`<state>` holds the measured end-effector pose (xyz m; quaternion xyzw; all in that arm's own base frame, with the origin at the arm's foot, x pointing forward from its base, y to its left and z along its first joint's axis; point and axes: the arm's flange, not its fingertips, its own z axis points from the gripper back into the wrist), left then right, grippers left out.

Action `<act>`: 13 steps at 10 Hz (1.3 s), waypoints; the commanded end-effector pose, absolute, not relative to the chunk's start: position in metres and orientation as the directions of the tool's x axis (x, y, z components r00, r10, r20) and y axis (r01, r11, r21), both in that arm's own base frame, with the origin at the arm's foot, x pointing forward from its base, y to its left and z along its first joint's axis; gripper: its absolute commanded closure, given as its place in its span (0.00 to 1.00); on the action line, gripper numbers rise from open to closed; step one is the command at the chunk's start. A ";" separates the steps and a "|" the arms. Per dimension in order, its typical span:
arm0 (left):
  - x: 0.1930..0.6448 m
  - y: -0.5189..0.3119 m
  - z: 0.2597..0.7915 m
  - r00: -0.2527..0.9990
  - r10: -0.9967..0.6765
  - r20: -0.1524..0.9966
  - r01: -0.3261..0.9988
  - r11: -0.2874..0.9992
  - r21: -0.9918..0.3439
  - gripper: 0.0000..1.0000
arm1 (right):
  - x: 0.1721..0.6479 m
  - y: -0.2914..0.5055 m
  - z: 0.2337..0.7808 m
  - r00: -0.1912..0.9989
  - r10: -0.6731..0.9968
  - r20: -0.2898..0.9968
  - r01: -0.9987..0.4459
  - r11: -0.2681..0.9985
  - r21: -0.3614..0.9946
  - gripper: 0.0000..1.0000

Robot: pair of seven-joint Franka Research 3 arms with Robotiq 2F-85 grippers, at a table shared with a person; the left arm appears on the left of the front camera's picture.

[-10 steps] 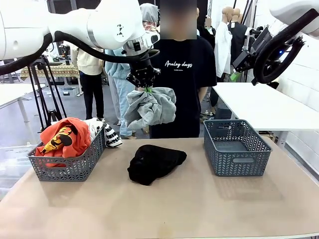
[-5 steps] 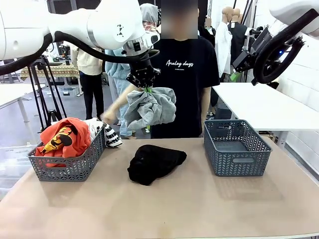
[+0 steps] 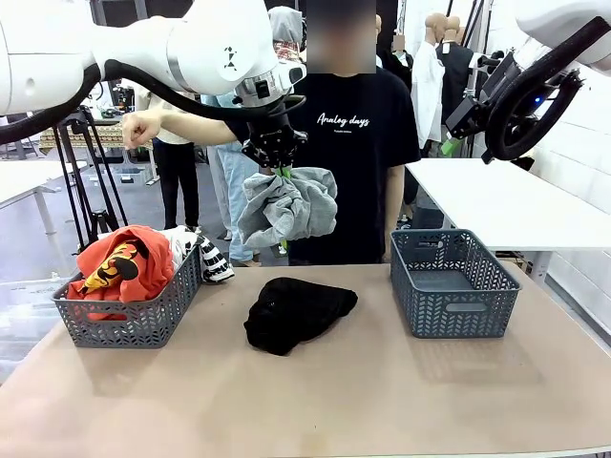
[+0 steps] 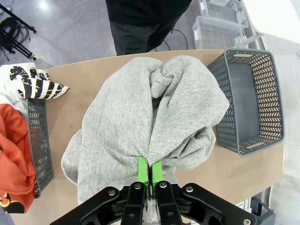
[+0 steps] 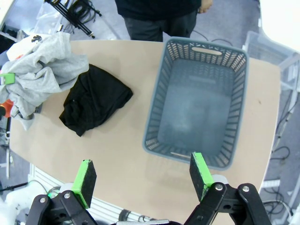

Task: Sort the tops and bottoms.
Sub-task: Sort the clothes according to human instructions.

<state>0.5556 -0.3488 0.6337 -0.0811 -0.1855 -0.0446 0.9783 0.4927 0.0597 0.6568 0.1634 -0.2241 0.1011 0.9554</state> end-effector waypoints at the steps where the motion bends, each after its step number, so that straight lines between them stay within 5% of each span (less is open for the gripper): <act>1: 0.557 -0.349 0.638 0.924 -0.053 0.378 0.117 0.982 -0.148 1.00 | 0.493 0.061 0.659 0.889 0.114 0.443 -0.247 0.934 0.256 0.00; 13: 0.557 -0.349 0.638 0.924 -0.053 0.378 0.117 0.982 -0.148 1.00 | 0.493 0.061 0.659 0.889 0.114 0.443 -0.247 0.934 0.256 0.00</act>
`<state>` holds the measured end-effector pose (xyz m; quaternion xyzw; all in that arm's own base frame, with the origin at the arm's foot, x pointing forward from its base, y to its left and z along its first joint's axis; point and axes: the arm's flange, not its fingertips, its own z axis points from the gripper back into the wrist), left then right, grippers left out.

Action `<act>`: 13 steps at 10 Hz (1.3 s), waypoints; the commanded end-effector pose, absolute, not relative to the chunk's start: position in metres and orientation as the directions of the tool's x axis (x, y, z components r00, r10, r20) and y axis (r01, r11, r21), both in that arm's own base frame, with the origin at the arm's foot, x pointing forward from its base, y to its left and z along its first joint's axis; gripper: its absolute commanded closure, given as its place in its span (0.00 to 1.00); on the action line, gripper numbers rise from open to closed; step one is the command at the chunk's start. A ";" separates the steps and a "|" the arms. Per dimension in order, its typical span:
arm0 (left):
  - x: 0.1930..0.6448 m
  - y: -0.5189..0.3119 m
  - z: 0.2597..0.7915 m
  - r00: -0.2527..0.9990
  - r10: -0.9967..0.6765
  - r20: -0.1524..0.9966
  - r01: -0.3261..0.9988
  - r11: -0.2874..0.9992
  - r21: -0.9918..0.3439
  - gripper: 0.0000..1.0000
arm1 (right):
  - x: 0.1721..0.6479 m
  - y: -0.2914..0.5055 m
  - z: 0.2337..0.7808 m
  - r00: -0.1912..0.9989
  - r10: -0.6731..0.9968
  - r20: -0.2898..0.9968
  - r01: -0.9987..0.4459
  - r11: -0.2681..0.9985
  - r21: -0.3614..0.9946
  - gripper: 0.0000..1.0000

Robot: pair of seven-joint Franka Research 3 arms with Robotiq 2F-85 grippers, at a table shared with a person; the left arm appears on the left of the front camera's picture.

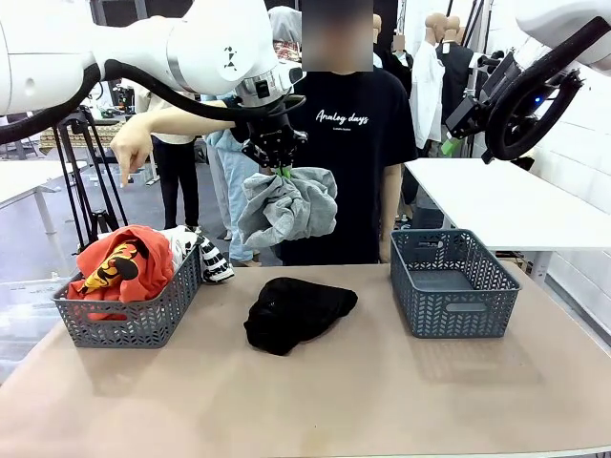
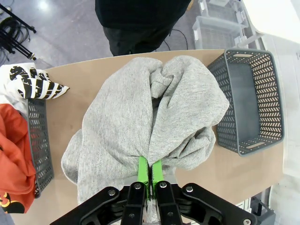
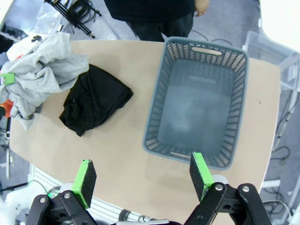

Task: Sort the tops and bottoms.
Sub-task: Sort the clothes according to human instructions.

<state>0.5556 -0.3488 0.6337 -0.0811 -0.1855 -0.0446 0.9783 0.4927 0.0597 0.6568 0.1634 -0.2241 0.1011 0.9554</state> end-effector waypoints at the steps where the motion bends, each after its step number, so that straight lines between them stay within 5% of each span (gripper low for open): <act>1: 0.557 -0.349 0.638 0.924 -0.053 0.378 0.117 0.982 -0.148 1.00 | 0.493 0.061 0.659 0.889 0.114 0.443 -0.247 0.934 0.256 0.00; 7: 0.523 -0.285 0.671 0.880 0.005 0.475 0.056 0.992 -0.114 1.00 | 0.493 0.061 0.659 0.889 0.114 0.443 -0.247 0.934 0.256 0.00; 13: 0.526 -0.142 0.676 0.811 0.333 0.480 -0.329 0.939 -0.096 1.00 | 0.493 0.061 0.659 0.889 0.114 0.443 -0.247 0.934 0.256 0.00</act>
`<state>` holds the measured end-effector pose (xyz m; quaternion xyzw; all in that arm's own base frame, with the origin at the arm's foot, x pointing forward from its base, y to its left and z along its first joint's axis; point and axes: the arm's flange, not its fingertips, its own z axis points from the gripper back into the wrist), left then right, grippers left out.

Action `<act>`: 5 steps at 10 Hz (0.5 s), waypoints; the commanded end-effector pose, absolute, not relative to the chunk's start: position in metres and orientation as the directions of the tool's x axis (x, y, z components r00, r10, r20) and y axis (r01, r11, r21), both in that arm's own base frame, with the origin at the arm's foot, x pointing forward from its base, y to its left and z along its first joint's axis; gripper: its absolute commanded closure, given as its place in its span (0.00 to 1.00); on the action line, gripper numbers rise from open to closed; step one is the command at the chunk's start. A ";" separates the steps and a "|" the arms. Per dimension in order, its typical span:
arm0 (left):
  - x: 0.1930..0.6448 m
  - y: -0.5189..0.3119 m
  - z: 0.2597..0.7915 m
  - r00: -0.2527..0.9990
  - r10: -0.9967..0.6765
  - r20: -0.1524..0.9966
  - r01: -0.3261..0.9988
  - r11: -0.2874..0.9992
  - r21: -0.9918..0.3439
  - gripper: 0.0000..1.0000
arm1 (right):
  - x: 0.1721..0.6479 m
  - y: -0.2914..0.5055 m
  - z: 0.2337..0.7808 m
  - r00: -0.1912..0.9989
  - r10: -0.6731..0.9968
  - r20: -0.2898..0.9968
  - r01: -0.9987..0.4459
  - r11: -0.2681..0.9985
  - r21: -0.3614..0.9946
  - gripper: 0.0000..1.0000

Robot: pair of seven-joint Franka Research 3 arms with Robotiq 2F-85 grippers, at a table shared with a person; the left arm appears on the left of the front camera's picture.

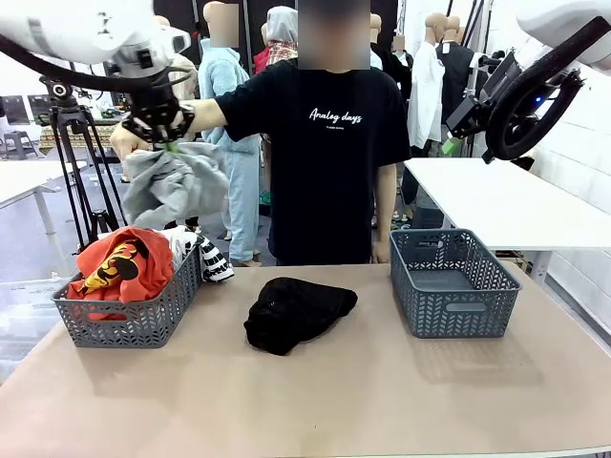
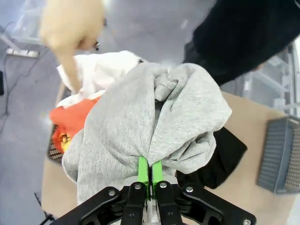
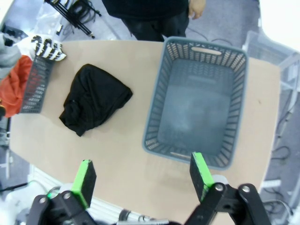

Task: Sort the tops and bottoms.
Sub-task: Sort the clothes according to human instructions.

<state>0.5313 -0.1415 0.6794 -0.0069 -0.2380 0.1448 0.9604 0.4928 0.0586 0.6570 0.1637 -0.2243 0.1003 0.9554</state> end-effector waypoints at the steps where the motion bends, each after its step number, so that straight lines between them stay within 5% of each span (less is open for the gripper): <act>1: 0.528 -0.134 0.677 0.800 0.355 0.484 -0.347 0.931 -0.111 1.00 | 0.493 0.061 0.659 0.889 0.114 0.443 -0.247 0.934 0.256 0.00; 5: 0.535 -0.126 0.677 0.830 0.323 0.454 -0.319 0.944 -0.089 1.00 | 0.493 0.061 0.659 0.889 0.114 0.443 -0.247 0.934 0.256 0.00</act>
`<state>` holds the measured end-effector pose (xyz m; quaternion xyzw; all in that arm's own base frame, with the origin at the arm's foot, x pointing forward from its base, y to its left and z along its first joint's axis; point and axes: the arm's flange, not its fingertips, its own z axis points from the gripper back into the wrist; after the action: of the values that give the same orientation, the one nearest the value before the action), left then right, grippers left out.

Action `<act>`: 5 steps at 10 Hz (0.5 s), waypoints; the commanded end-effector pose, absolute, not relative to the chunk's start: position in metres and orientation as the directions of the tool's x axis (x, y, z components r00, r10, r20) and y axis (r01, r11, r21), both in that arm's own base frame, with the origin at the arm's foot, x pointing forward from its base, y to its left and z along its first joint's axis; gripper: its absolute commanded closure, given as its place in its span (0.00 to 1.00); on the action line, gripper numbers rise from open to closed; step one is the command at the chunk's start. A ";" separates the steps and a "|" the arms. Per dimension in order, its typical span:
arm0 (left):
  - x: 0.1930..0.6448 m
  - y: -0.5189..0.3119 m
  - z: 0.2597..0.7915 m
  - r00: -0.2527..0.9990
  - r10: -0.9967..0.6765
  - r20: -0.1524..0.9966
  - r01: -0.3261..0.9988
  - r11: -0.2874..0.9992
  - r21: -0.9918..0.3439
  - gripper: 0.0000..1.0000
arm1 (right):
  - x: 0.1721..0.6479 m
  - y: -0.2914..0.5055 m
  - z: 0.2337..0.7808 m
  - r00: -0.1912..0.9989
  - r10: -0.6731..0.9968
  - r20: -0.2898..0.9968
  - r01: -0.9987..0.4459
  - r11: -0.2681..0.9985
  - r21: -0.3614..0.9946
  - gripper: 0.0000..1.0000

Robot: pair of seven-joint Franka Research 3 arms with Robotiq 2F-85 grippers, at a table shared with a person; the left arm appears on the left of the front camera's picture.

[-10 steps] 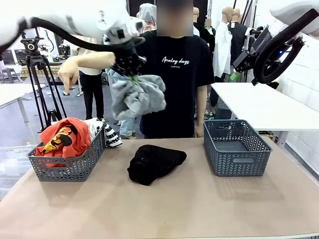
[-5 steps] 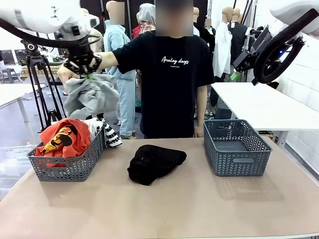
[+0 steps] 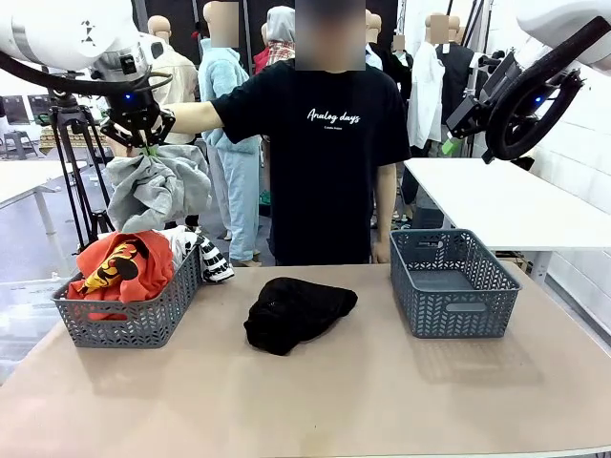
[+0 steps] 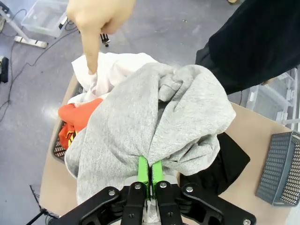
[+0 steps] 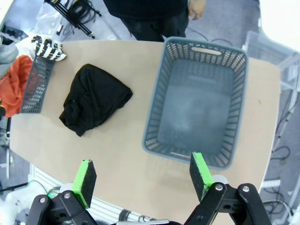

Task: Sort the tops and bottoms.
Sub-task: Sort the clothes according to human instructions.

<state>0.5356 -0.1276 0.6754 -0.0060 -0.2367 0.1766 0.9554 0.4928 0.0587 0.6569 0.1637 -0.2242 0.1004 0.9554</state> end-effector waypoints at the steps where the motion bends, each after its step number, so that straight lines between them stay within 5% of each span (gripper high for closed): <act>1: 0.536 -0.125 0.676 0.823 0.345 0.451 -0.339 0.936 -0.096 1.00 | 0.493 0.061 0.659 0.889 0.114 0.443 -0.247 0.934 0.256 0.00; 5: 0.534 -0.083 0.667 0.773 0.430 0.467 -0.458 0.887 -0.057 1.00 | 0.493 0.061 0.659 0.889 0.114 0.443 -0.247 0.934 0.256 0.00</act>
<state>0.5420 -0.0874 0.6721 0.0135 -0.2366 0.2127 0.9479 0.4928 0.0588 0.6569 0.1637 -0.2242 0.1005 0.9554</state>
